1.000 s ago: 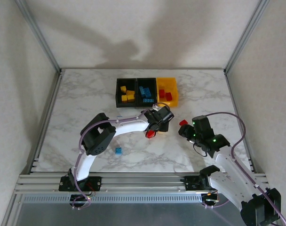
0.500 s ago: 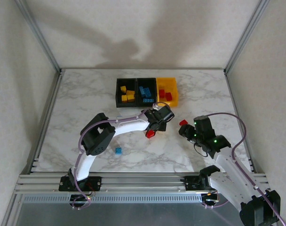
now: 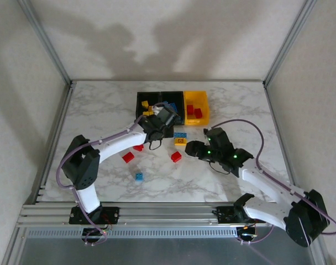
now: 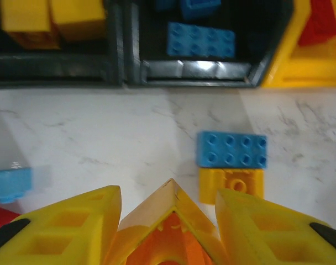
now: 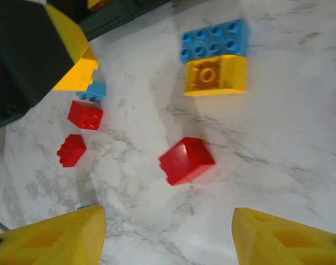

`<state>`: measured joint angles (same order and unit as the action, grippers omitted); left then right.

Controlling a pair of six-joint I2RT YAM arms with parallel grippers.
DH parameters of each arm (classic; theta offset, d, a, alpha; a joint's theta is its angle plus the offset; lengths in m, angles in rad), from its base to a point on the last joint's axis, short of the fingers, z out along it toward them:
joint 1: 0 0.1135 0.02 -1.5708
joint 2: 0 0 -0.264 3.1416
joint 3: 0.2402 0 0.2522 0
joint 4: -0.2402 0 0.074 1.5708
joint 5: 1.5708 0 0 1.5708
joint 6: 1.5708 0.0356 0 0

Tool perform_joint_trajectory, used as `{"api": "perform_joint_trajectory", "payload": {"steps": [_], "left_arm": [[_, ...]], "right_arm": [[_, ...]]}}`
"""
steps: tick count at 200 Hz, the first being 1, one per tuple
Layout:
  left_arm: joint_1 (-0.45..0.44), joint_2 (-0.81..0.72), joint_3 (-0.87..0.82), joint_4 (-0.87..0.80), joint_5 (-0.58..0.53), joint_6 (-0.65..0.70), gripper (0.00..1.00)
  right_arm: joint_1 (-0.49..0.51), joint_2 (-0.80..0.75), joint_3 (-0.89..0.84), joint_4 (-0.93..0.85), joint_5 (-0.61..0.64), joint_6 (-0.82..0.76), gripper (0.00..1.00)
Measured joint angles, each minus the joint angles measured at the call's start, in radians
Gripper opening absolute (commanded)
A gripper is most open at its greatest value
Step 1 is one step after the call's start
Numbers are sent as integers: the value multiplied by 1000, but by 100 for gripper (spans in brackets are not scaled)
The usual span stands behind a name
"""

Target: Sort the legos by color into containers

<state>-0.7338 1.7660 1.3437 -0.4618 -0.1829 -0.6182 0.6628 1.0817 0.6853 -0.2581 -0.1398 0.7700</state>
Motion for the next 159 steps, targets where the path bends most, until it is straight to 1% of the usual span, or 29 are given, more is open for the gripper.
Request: {"api": "perform_joint_trajectory", "payload": {"steps": [33,51,78,159], "left_arm": [[101,-10,2,7,0,30,39],[153,10,35,3,0,46,39],[204,110,162,3,0,71,39],[287,426,531,-29,2,119,39]], "right_arm": [[35,117,77,68,6,-1,61],[51,165,115,95,6,-5,61],[55,203,151,113,8,-18,61],[54,222,163,116,16,-46,61]]}}
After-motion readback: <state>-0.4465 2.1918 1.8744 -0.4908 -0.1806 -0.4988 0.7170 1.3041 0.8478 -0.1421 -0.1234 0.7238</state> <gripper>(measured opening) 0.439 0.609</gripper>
